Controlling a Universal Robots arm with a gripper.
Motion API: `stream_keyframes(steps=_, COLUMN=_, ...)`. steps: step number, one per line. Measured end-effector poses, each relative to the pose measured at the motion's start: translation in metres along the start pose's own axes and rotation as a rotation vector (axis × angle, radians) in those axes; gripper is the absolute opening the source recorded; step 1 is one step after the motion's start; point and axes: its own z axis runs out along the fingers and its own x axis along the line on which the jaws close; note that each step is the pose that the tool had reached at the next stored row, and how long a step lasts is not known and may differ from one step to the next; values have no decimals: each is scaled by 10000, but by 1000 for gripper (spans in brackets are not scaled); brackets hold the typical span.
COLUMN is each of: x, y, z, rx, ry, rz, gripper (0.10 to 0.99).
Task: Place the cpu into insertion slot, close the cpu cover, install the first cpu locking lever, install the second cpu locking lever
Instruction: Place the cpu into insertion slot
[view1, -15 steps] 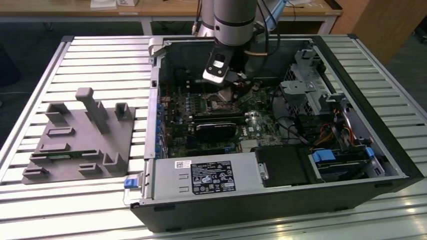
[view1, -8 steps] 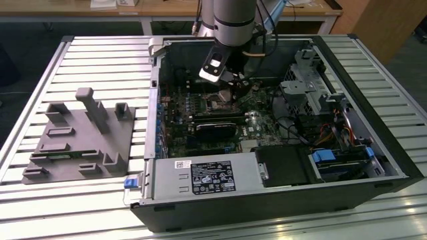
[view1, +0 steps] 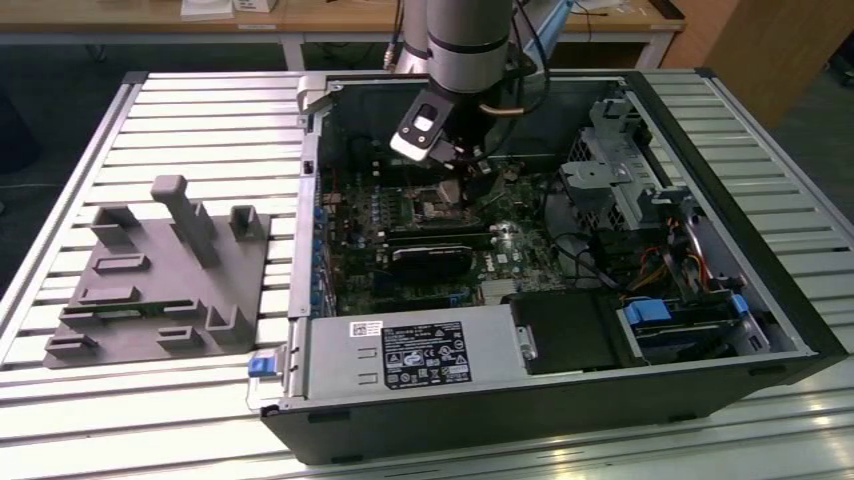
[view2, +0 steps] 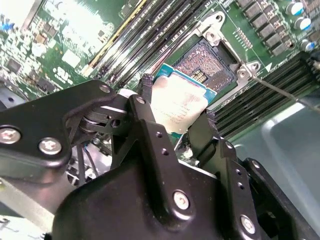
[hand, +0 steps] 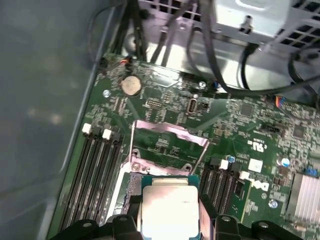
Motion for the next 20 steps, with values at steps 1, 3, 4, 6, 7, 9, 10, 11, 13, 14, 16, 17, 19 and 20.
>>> stream_keyframes(steps=1, x=0, y=0, z=1, rx=-2, ry=-13, rz=147, gripper=537)
stream_keyframes(steps=3, x=0, y=0, z=3, rx=-7, ry=-38, rz=443, gripper=537)
stream_keyframes(steps=4, x=0, y=0, z=4, rx=-9, ry=-51, rz=593, gripper=537)
stream_keyframes(steps=6, x=0, y=0, z=6, rx=-13, ry=-78, rz=896, gripper=537)
stream_keyframes(steps=7, x=0, y=-1, z=7, rx=-16, ry=-92, rz=1066, gripper=537)
stream_keyframes(steps=9, x=0, y=-1, z=9, rx=-22, ry=-119, rz=1388, gripper=537)
stream_keyframes(steps=10, x=0, y=-1, z=10, rx=-24, ry=-133, rz=1547, gripper=537)
stream_keyframes(steps=11, x=0, y=-1, z=12, rx=-27, ry=-146, rz=1710, gripper=537)
stream_keyframes(steps=13, x=0, y=-1, z=14, rx=-31, ry=-174, rz=2036, gripper=537)
stream_keyframes(steps=14, x=0, y=-1, z=16, rx=-34, ry=-188, rz=2196, gripper=537)
stream_keyframes(steps=16, x=-1, y=-2, z=19, rx=-37, ry=-197, rz=2316, gripper=537)
stream_keyframes(steps=17, x=0, y=-3, z=22, rx=-44, ry=-197, rz=2318, gripper=537)
stream_keyframes(steps=19, x=2, y=-7, z=35, rx=-76, ry=-202, rz=2318, gripper=537)
stream_keyframes(steps=20, x=3, y=-8, z=46, rx=-116, ry=-205, rz=2306, gripper=537)
